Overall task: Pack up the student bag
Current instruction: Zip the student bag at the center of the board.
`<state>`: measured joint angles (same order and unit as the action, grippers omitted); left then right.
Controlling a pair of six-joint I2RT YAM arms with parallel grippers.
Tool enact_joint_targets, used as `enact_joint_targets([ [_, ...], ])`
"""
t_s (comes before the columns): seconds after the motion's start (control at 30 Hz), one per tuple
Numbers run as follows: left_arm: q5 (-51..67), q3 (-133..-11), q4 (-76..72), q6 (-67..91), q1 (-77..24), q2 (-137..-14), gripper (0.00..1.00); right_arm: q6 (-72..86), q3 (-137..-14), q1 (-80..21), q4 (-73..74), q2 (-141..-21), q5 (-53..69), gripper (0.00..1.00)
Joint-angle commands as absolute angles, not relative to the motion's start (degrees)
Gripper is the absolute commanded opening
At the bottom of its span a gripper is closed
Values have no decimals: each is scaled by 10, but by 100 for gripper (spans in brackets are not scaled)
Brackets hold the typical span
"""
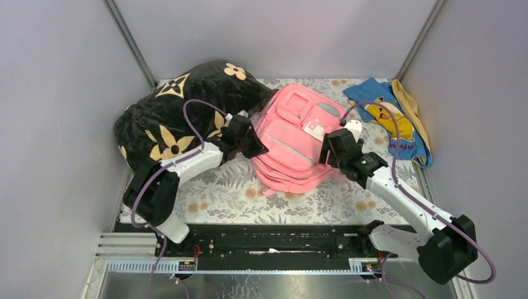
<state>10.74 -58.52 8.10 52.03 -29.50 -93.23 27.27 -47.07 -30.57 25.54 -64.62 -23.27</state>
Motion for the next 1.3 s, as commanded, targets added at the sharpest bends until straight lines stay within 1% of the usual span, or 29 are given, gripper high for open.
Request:
enact_joint_targets([
  [0.0, 7, -548, -19, 658, -424, -885, 0, 340, -460, -288, 289, -620, -302, 79],
  [0.03, -19, -551, -26, 676, -454, -887, 0, 347, -458, -276, 294, -626, -290, 79],
  [0.1, -32, -565, -58, 675, -504, -901, 0, 361, -457, -246, 303, -649, -253, 78],
  [0.13, -12, -585, -69, 651, -515, -911, 14, 363, -459, -236, 305, -661, -239, 78],
  [0.17, 17, -615, -46, 622, -516, -921, 40, 363, -462, -230, 305, -671, -230, 78],
  [0.2, 18, -653, 5, 599, -511, -924, 59, 362, -465, -228, 305, -677, -224, 78],
  [0.23, 6, -680, 49, 572, -506, -920, 72, 361, -468, -227, 306, -678, -222, 78],
  [0.27, -14, -694, 76, 547, -497, -909, 82, 359, -468, -227, 303, -675, -218, 79],
  [0.3, -21, -696, 87, 527, -483, -898, 87, 352, -466, -226, 296, -670, -210, 79],
  [0.33, -11, -694, 86, 510, -459, -889, 87, 348, -466, -226, 290, -665, -206, 80],
  [0.43, 36, -703, 106, 475, -384, -901, 71, 335, -476, -226, 292, -659, -201, 79],
  [0.47, 44, -717, 119, 462, -367, -914, 67, 331, -483, -226, 291, -658, -198, 79],
  [0.53, 49, -756, 152, 430, -349, -952, 59, 326, -496, -225, 293, -660, -192, 76],
  [0.57, 39, -778, 171, 423, -346, -972, 54, 323, -503, -226, 294, -663, -188, 74],
  [0.6, 30, -793, 179, 416, -345, -990, 46, 319, -509, -226, 295, -668, -184, 73],
  [0.67, 14, -818, 184, 415, -345, -1023, 45, 313, -522, -225, 296, -676, -170, 72],
  [0.8, 29, -835, 191, 411, -344, -1061, 47, 294, -535, -226, 293, -680, -131, 67],
  [0.87, 32, -824, 185, 407, -344, -1061, 47, 274, -540, -226, 275, -678, -70, 61],
  [0.97, 23, -804, 187, 405, -336, -1047, 47, 232, -553, -231, 234, -687, 34, 59],
  [1.03, 37, -778, 182, 417, -317, -1025, 47, 208, -580, -249, 226, -718, 66, 58],
  [1.1, 66, -739, 165, 430, -291, -994, 48, 183, -623, -282, 231, -768, 69, 58],
  [1.2, 89, -691, 159, 438, -258, -946, 50, 151, -704, -323, 250, -859, 53, 59],
  [1.27, 99, -669, 166, 440, -242, -921, 51, 147, -738, -326, 243, -909, 62, 61],
])
